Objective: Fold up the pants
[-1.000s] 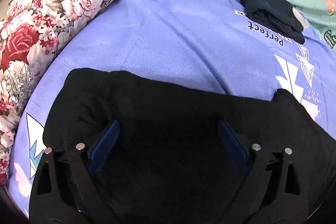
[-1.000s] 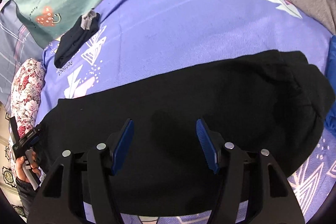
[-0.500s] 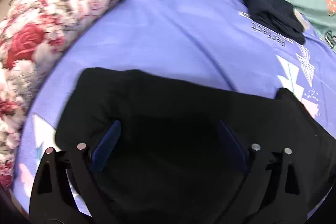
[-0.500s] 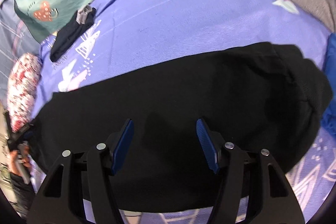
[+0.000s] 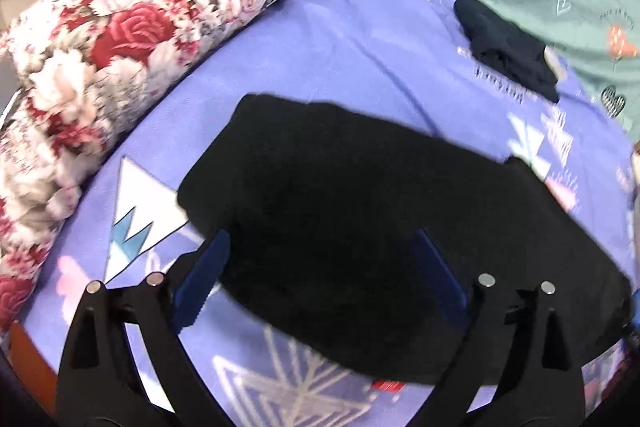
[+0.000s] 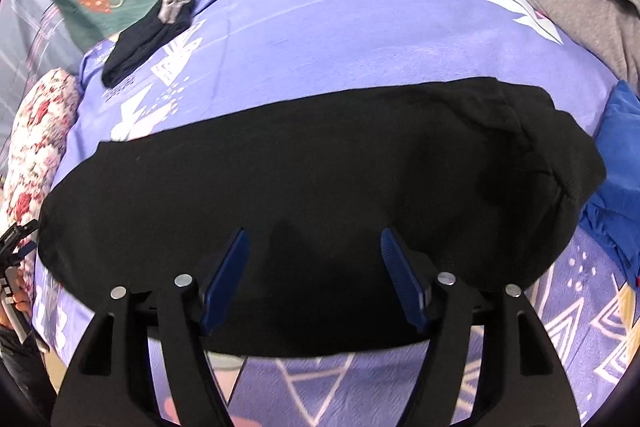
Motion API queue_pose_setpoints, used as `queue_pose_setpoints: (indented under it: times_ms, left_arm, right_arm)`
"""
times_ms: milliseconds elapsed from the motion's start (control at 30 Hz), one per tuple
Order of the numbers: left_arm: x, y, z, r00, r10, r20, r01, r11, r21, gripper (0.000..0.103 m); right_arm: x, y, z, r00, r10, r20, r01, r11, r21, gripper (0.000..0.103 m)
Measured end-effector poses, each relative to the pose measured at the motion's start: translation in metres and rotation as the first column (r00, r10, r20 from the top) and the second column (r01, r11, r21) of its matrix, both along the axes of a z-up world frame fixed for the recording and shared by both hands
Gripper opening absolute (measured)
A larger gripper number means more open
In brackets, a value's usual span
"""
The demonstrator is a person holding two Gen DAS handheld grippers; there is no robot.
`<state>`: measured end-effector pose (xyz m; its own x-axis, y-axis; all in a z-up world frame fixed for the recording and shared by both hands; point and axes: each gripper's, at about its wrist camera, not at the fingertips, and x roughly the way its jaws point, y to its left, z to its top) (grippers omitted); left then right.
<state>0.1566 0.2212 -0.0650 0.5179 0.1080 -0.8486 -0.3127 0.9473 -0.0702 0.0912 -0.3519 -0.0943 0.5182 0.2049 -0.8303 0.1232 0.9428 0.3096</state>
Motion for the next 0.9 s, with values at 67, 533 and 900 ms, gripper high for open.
queue_pose_setpoints:
  times_ms: [67, 533, 900]
  left_arm:
    - [-0.008, 0.005, -0.005, 0.999, 0.027, -0.027, -0.028, 0.999, -0.044, 0.094]
    - [-0.017, 0.047, -0.016, 0.989, 0.105, -0.102, -0.128, 0.957, -0.261, 0.059]
    - [-0.007, 0.059, -0.029, 0.986, 0.117, -0.117, -0.143, 0.956, -0.255, 0.025]
  right_arm:
    - [-0.004, -0.001, 0.001, 1.000, -0.002, 0.003, 0.002, 1.000, 0.006, 0.069]
    - [-0.013, -0.007, 0.002, 0.999, -0.029, 0.018, 0.029, 0.999, 0.037, 0.069]
    - [-0.012, -0.006, 0.005, 0.999, -0.035, 0.024, 0.034, 0.999, 0.036, 0.071]
